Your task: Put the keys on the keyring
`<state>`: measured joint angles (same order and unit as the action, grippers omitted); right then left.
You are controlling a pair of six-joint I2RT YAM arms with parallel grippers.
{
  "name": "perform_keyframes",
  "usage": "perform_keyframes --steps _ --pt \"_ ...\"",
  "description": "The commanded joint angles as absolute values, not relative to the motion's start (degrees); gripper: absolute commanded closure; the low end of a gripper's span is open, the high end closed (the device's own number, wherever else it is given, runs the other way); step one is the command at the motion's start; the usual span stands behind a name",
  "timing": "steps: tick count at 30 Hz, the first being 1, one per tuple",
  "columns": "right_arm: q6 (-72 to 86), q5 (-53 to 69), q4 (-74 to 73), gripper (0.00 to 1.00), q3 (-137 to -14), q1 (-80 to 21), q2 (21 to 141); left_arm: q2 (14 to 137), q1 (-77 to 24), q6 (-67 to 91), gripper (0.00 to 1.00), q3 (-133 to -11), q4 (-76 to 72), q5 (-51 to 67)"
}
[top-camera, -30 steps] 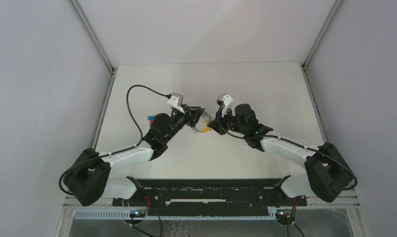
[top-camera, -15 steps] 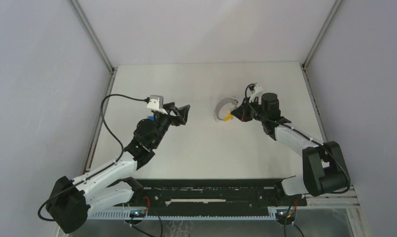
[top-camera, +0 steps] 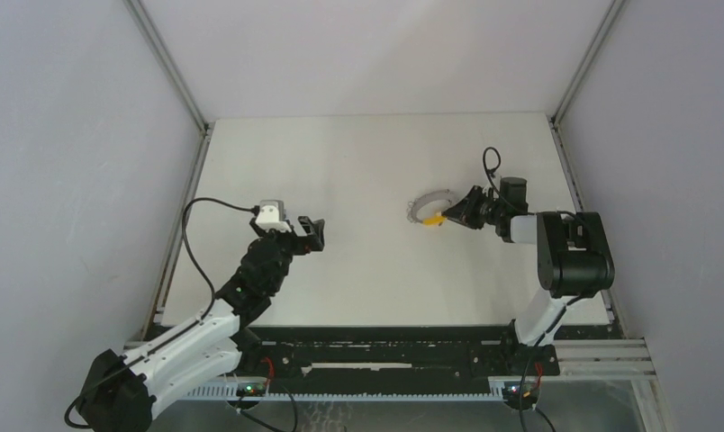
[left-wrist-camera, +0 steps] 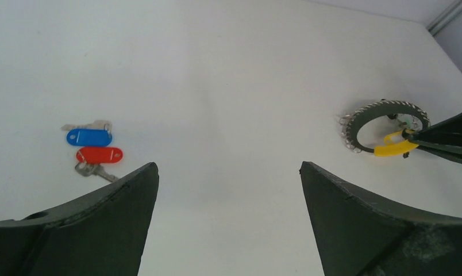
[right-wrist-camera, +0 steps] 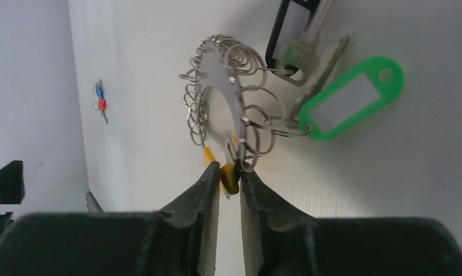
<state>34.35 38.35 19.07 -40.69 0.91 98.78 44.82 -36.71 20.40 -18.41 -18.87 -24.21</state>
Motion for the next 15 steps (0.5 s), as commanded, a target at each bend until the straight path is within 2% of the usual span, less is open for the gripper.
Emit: perform_keyframes --steps 1,5,7,15 --pt "36.39 39.27 18.25 0.80 -42.59 1.79 100.01 44.68 -35.14 24.46 0.02 -16.57 -17.09 -26.02" --pt "34.91 35.42 11.93 0.58 -42.07 2.93 98.21 44.30 -34.89 26.66 0.00 -17.02 -14.73 -27.76" --pt "33.59 32.50 8.30 0.50 -41.83 2.99 96.02 43.45 -34.90 27.60 0.00 -17.11 -13.67 -28.98" --pt "28.43 23.05 -4.39 0.36 -38.92 3.70 82.63 37.67 -34.89 32.59 0.00 -22.48 0.93 -33.94"
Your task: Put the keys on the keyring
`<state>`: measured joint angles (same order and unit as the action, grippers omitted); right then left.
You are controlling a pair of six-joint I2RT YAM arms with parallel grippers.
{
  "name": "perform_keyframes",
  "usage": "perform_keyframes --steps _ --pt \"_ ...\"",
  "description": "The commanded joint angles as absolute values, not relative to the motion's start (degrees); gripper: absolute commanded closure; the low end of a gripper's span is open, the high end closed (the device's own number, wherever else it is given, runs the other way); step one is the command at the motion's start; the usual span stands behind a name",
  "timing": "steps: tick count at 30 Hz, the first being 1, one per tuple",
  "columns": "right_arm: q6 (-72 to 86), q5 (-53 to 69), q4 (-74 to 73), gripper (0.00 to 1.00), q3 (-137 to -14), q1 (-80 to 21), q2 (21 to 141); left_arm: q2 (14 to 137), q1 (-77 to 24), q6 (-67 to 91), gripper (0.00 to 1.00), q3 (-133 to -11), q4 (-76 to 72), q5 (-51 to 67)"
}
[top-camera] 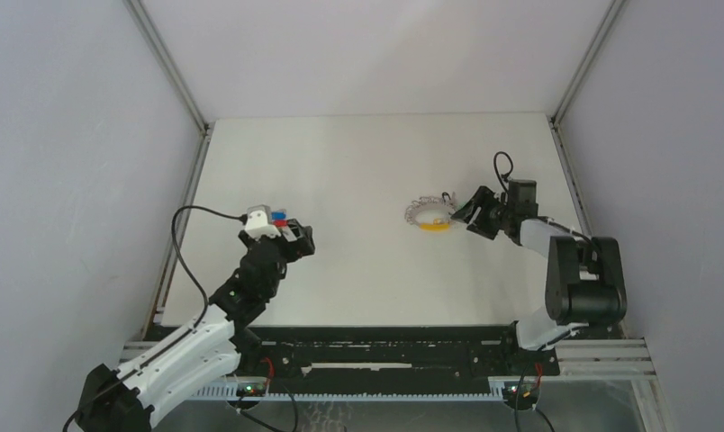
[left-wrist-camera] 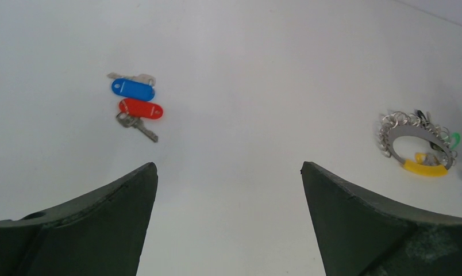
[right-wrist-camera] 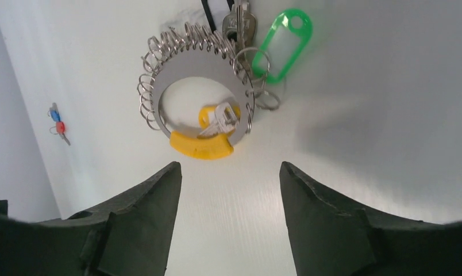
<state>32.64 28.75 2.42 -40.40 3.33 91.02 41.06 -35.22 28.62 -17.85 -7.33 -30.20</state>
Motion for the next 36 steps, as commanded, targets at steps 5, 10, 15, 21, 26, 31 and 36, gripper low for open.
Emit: perform_keyframes --steps 5,10,15,21,26,31,36 --pt "24.46 18.61 -13.07 0.00 -38.26 3.77 66.40 29.57 -34.89 37.43 0.00 -25.65 11.18 -34.20" --pt "22.33 16.48 -18.11 0.00 -38.43 3.90 47.96 19.91 -34.89 38.12 0.00 -30.46 20.55 -31.98" --pt "20.47 15.09 -23.16 0.00 -38.98 3.93 29.27 11.66 -34.89 34.43 0.00 -37.21 31.06 -34.33" --pt "16.43 9.43 -27.58 0.00 -38.93 2.53 18.01 1.72 -34.89 25.95 0.00 -39.79 32.13 -37.55" --pt "15.38 6.49 -27.76 0.00 -38.28 1.03 17.00 -3.89 -34.89 20.62 0.00 -39.38 30.67 -40.64" --pt "15.33 6.61 -27.46 0.00 -37.54 0.94 17.05 -5.90 -34.89 17.09 0.00 -39.10 31.12 -42.42" --pt "15.38 7.07 -27.07 0.00 -36.95 1.16 17.24 -6.43 -34.81 16.16 0.00 -36.30 29.72 -42.20"
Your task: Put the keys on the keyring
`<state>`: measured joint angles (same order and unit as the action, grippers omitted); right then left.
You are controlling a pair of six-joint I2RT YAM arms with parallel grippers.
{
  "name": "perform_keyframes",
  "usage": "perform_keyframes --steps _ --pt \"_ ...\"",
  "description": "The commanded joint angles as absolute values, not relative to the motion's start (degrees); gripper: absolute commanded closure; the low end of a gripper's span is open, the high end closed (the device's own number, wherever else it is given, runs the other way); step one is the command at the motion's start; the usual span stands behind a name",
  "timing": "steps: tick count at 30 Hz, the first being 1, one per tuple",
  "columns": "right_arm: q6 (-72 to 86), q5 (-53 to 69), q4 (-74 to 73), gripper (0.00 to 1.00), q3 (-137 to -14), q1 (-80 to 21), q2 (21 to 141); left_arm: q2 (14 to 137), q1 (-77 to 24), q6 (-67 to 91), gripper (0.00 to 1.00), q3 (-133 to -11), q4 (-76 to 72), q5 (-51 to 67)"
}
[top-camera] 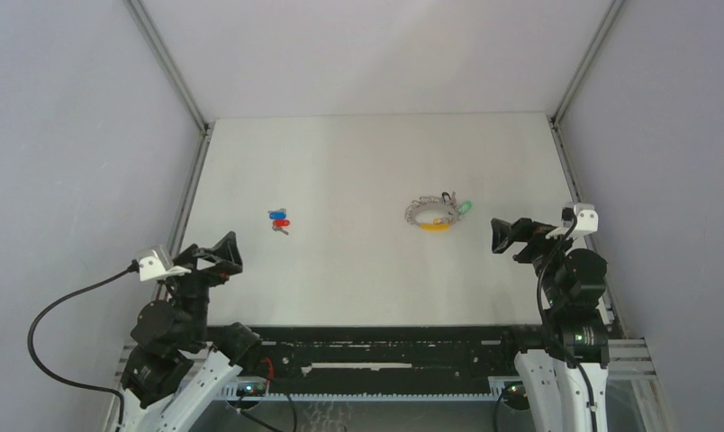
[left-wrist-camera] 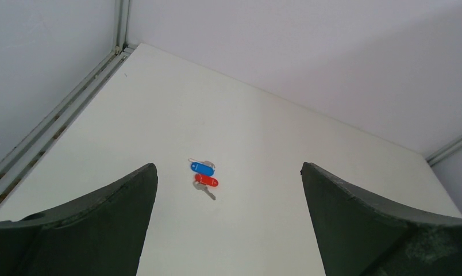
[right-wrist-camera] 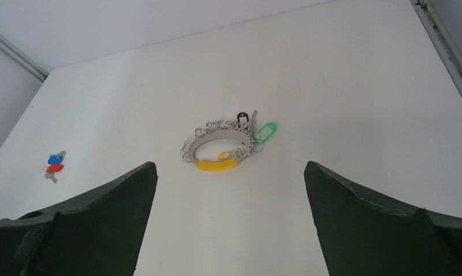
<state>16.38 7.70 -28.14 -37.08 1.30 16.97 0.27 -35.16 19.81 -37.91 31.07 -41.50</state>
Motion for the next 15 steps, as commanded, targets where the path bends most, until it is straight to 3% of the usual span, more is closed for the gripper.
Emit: perform_keyframes --steps 1,15 --pt "15.38 6.96 -27.07 0.00 -36.98 1.29 17.16 -6.08 -34.73 15.90 0.00 -36.44 29.90 -42.38" --pt "15.38 7.36 -26.85 0.00 -36.97 1.33 17.61 -5.22 -32.98 15.64 0.00 -36.10 29.54 -40.17"
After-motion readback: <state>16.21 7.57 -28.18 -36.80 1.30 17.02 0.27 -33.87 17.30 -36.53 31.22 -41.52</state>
